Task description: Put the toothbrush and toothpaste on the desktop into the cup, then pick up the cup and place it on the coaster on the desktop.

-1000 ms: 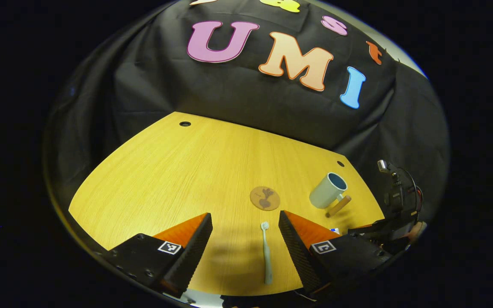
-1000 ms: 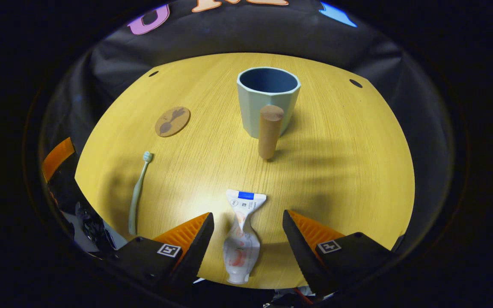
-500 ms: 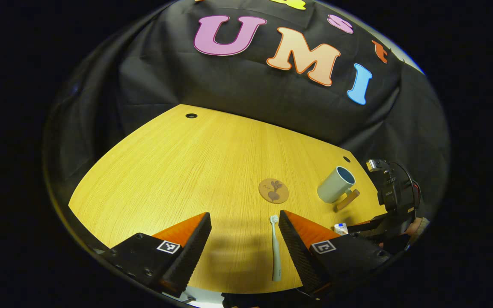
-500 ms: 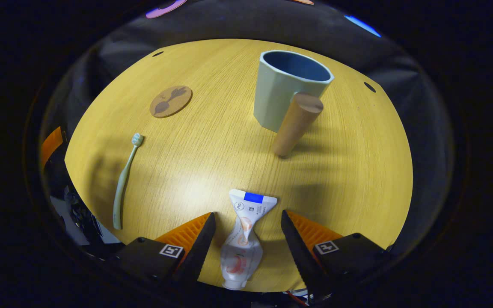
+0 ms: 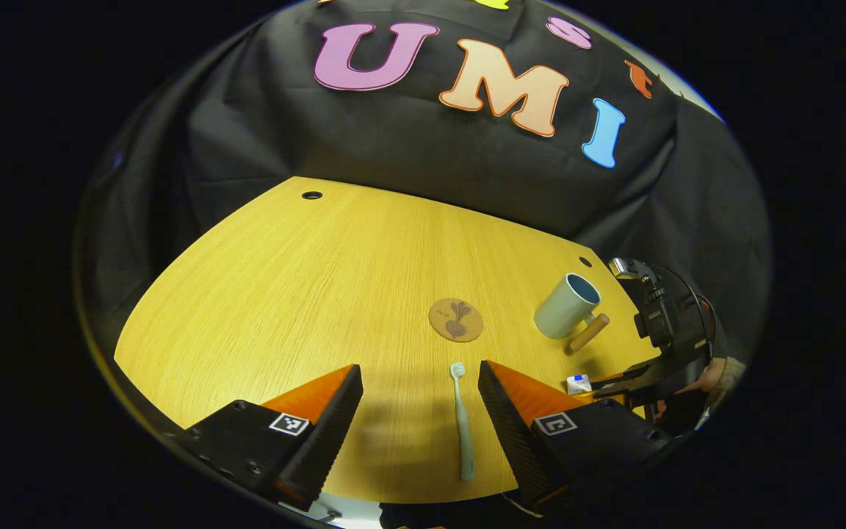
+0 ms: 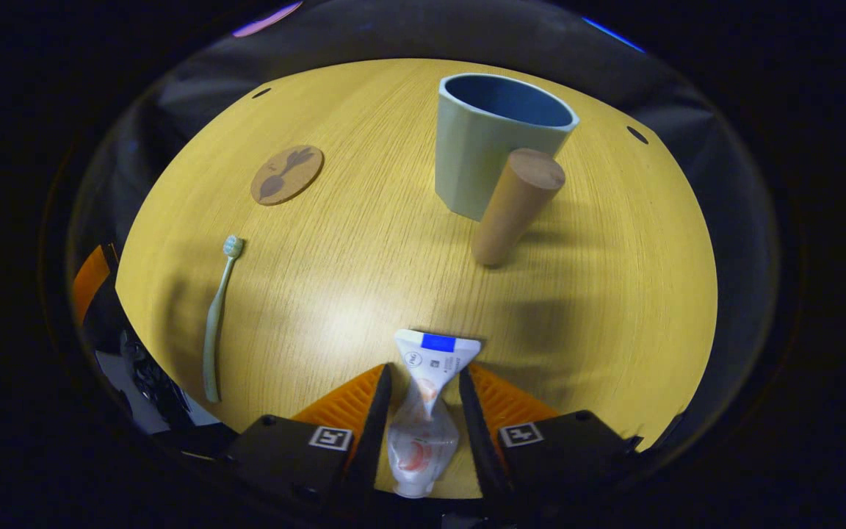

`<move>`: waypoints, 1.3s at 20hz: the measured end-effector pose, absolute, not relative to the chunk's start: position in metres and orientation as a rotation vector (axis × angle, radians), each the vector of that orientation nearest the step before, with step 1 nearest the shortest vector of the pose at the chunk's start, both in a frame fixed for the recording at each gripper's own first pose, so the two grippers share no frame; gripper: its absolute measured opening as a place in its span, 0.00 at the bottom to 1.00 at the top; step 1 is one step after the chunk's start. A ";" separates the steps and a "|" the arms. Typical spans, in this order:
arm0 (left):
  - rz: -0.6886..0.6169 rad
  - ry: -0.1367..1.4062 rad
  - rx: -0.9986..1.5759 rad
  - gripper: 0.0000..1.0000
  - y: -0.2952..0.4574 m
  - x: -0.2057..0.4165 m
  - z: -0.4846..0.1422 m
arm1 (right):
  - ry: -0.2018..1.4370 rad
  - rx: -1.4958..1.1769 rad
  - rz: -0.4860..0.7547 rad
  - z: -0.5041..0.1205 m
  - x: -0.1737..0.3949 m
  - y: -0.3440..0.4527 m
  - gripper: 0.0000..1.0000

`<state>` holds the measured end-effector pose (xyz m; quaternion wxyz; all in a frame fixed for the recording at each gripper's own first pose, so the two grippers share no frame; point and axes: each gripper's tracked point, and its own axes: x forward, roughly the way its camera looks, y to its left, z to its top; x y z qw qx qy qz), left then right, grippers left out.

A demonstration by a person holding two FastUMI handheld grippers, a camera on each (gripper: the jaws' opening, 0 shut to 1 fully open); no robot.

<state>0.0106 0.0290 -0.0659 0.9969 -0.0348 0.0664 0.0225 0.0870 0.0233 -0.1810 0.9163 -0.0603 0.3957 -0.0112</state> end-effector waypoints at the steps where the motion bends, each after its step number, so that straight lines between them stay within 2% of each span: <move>1: 0.042 0.137 -0.069 0.95 0.027 0.011 -0.067 | 0.816 -0.118 -0.027 -0.180 0.087 0.019 0.51; 2: 0.038 0.140 -0.067 0.95 0.026 0.010 -0.068 | 0.821 -0.111 -0.033 -0.180 0.088 0.019 0.41; 3: 0.035 0.143 -0.065 0.95 0.026 0.010 -0.069 | 0.824 -0.102 -0.037 -0.181 0.085 0.020 0.40; 5: 0.029 0.155 -0.061 0.95 0.024 0.011 -0.071 | 0.834 -0.094 -0.049 -0.178 0.082 0.019 0.28; 7: 0.021 0.160 -0.059 0.95 0.021 0.014 -0.069 | 0.826 -0.113 -0.036 -0.179 0.082 0.020 0.22; 17: -0.067 0.293 -0.006 0.95 -0.016 0.028 -0.095 | 0.747 -0.081 -0.041 -0.178 0.082 0.020 0.17; 26: -0.027 0.602 0.051 0.94 -0.015 0.042 -0.141 | 0.691 -0.013 -0.003 -0.172 0.082 0.021 0.14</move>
